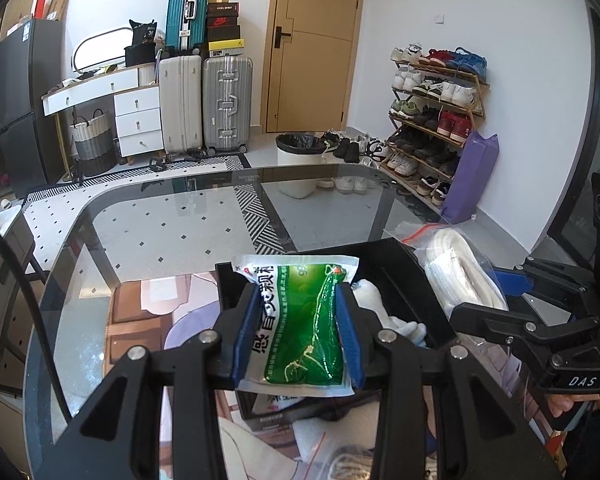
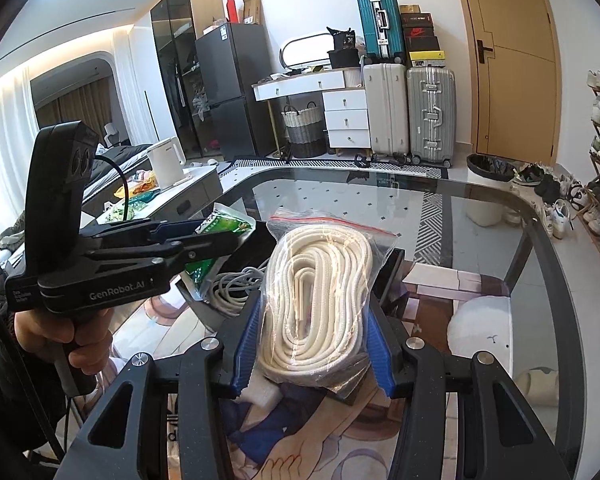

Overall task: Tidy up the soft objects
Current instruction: 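Carry the green packet and the rope bag over the black box with both grippers, then lower the packet and rope bag into the box and open both grippers, then grasp the clear adidas bag of laces with the right gripper and lift it, then grasp the white foam piece with the left gripper while the right gripper holds the adidas bag, then carry the foam piece and adidas bag over the black box with both grippers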

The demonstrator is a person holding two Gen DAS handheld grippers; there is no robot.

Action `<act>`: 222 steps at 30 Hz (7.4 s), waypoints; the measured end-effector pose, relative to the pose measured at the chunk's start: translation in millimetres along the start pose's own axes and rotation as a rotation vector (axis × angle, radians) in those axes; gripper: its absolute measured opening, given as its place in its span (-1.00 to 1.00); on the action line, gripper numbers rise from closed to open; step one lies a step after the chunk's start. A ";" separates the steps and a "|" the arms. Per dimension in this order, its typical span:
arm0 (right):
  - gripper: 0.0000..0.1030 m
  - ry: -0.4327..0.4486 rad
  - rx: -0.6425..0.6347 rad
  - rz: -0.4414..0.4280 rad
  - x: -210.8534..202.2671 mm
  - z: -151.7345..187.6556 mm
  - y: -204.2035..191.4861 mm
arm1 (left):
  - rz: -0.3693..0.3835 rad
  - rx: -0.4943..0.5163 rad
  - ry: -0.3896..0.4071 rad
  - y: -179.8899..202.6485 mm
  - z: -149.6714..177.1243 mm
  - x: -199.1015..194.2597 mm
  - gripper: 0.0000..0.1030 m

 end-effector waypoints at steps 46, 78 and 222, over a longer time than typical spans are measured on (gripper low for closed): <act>0.37 -0.092 -0.115 0.043 71.2 2.5 2.6 | -0.004 0.023 -0.064 4.7 12.1 32.6 -0.28; 0.98 -0.088 -0.049 0.017 1.0 68.4 -36.0 | -0.075 0.007 -0.027 -26.9 79.2 -70.4 0.96; -0.07 -0.021 0.024 0.067 1.1 18.3 2.5 | -0.052 0.006 -0.029 -9.5 11.0 -37.5 0.31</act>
Point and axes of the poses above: each gripper's, at about its wrist camera, not at the fingertips, and x roughly the way its jaws point, y to its right, z to its underside, the point moved 2 cm from there along x, roughly the way its jaws point, and after that the axes turned 5 degrees about y, right-handed, at the moved point
